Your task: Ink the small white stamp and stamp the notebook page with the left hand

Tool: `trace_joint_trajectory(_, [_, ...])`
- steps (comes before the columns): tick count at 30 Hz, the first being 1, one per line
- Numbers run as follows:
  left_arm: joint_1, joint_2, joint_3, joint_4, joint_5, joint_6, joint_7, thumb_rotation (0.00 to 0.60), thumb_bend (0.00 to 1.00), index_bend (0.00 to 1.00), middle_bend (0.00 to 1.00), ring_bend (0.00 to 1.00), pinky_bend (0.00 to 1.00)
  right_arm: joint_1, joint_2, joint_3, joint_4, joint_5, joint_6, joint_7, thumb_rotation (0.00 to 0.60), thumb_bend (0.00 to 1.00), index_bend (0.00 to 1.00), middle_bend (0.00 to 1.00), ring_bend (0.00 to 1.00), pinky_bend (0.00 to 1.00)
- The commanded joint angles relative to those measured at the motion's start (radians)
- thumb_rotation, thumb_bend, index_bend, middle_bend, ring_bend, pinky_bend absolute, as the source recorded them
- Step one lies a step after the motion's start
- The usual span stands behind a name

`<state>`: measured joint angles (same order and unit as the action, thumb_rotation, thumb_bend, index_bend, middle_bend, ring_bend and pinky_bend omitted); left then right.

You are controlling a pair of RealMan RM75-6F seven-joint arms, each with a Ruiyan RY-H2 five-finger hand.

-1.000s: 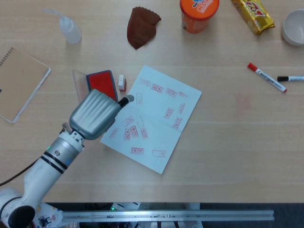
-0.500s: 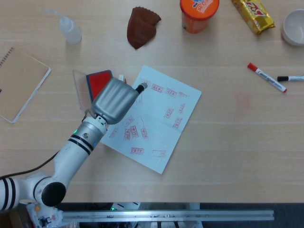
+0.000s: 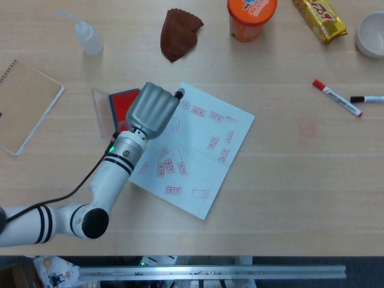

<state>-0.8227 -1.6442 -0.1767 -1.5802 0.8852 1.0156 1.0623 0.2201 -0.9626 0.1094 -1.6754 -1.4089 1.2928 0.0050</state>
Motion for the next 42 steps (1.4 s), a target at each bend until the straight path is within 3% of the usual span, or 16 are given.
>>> trace_joint_trajectory(1, [-0.022, -0.023, 0.005, 0.035, -0.027, 0.009, 0.009, 0.600, 0.27, 0.25, 0.99, 1.00, 1.00, 0.000, 0.000, -0.001, -0.001, 0.000, 0.000, 0.000, 0.600, 0.07, 0.43, 0.51, 0.41, 0.50])
trace_joint_trajectory(11, [-0.065, -0.057, 0.023, 0.131, -0.098, -0.002, 0.016, 0.600, 0.27, 0.26, 0.99, 1.00, 1.00, -0.005, 0.003, -0.004, -0.003, 0.008, 0.003, -0.001, 0.600, 0.07, 0.43, 0.51, 0.41, 0.50])
trace_joint_trajectory(29, [-0.093, -0.080, 0.102, 0.244, -0.034, -0.026, -0.013, 0.600, 0.27, 0.34, 0.99, 1.00, 1.00, -0.014, 0.004, -0.009, 0.001, 0.017, 0.006, 0.001, 0.600, 0.07, 0.43, 0.51, 0.41, 0.50])
trace_joint_trajectory(42, [-0.105, -0.119, 0.114, 0.328, 0.008, -0.055, -0.058, 0.600, 0.27, 0.37, 0.99, 1.00, 1.00, -0.026, 0.012, -0.012, -0.006, 0.023, 0.016, -0.003, 0.600, 0.07, 0.43, 0.51, 0.41, 0.50])
